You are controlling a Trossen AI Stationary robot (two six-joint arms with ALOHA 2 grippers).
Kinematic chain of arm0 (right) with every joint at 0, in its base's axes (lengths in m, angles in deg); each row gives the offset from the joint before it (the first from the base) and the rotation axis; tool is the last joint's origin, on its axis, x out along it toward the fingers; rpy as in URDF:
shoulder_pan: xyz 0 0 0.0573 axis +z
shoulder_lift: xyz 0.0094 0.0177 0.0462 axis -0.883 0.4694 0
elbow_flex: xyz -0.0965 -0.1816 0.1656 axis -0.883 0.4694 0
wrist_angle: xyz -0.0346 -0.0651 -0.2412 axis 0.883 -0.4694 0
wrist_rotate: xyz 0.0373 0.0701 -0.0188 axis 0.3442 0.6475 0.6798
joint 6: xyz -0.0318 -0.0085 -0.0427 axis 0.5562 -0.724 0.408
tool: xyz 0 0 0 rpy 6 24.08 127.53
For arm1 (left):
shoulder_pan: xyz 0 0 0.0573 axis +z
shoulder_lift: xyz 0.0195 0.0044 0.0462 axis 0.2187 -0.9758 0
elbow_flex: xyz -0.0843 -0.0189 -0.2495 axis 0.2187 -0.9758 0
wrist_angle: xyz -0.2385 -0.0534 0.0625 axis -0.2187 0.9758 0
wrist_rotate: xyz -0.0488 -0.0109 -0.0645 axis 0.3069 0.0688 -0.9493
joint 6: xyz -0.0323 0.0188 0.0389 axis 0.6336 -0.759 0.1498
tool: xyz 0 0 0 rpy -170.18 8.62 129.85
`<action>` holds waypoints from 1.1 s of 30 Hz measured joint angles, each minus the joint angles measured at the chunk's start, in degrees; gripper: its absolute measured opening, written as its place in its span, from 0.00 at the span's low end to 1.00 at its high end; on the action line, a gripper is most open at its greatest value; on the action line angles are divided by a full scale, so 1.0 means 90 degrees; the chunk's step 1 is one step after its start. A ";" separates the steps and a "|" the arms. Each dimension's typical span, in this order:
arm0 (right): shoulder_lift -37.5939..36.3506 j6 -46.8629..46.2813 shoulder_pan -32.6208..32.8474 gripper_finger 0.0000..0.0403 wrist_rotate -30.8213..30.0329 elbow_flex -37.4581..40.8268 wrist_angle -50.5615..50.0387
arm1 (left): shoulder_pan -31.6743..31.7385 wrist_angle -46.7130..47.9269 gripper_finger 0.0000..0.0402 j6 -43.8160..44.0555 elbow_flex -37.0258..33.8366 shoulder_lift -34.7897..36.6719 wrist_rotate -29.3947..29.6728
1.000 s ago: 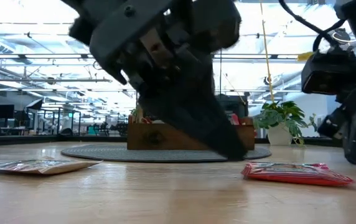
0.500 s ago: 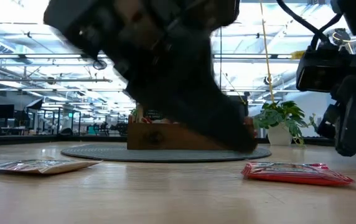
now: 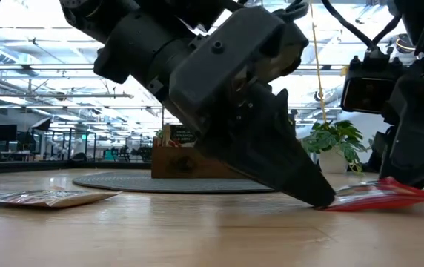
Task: Pick & Place Tea
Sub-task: Put the left red tea sachet into the right section of the wooden organizer
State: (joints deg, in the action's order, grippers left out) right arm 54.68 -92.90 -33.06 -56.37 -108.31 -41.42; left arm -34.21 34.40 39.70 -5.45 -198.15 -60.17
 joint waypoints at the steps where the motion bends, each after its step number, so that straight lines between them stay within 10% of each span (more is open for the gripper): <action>1: 0.0002 0.0000 0.0000 0.31 0.0003 0.0000 0.0005 | 0.0008 -0.0010 0.06 -0.0005 0.0000 0.0000 0.0012; 33: 0.0019 0.0943 -0.0007 0.00 -0.0320 0.0014 -0.0084 | 0.0085 -0.0381 0.06 -0.0302 -0.0002 -0.0138 0.0205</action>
State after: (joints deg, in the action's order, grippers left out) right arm 54.85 -84.42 -33.12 -59.25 -108.18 -42.17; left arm -33.45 30.97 36.98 -5.47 -199.39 -58.32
